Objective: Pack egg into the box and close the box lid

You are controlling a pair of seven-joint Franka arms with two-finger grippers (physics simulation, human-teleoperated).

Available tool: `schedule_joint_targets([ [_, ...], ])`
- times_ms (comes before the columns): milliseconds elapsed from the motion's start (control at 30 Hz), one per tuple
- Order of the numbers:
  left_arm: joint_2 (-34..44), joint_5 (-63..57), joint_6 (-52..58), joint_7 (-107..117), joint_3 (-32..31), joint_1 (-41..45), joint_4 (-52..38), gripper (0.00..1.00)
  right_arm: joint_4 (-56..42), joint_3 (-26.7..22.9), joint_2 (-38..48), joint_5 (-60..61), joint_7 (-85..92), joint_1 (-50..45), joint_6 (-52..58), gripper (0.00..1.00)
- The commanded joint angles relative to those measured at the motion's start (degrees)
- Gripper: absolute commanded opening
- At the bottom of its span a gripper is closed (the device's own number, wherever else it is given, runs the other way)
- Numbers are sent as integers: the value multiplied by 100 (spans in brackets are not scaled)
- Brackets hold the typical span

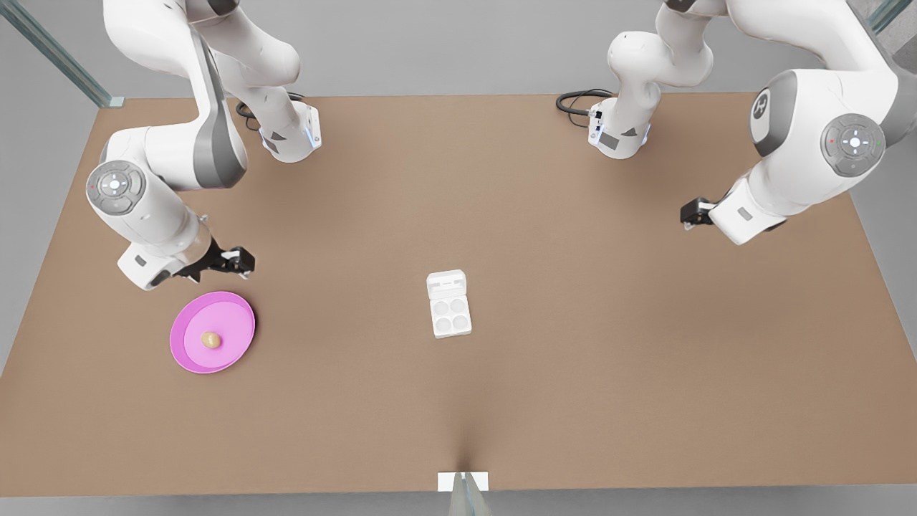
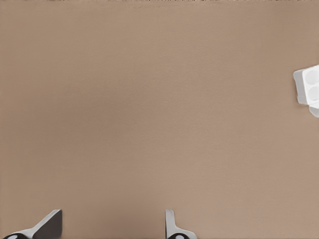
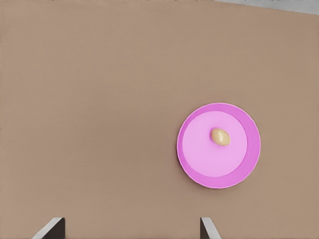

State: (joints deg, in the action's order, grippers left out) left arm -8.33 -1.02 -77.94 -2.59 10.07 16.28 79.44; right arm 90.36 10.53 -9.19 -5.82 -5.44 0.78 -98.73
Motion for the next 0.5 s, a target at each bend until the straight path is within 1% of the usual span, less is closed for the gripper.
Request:
schedule_joint_targets([
  [0,7,-21,-265,-269,4,-19,1,100,-18,-7,-30,37,17,44,-243,100],
  [67,7,-21,-257,-269,4,7,1,100,-194,-33,-364,-42,184,132,-234,100],
  [100,-2,-30,-257,-269,4,16,1,100,-256,-51,-593,-121,237,352,-217,100],
  [133,-10,-39,-257,-269,4,60,10,100,-256,-51,-645,-112,245,457,91,100],
  [167,-11,-48,-265,-269,4,60,1,100,-388,-51,-1067,-191,272,537,56,100],
  [233,-19,-56,-265,-278,4,69,10,100,-379,-51,-1533,-182,298,906,-6,100],
  [300,-54,-56,-265,-278,4,69,10,100,-379,-51,-2139,-174,1194,1363,-1078,100],
  [400,-63,-56,-265,-278,4,69,10,100,-396,-51,-2772,-200,2521,1565,-2009,100],
  [467,-63,-56,-274,-269,4,69,10,100,-817,-59,-3272,-200,3724,1574,-2668,100],
])
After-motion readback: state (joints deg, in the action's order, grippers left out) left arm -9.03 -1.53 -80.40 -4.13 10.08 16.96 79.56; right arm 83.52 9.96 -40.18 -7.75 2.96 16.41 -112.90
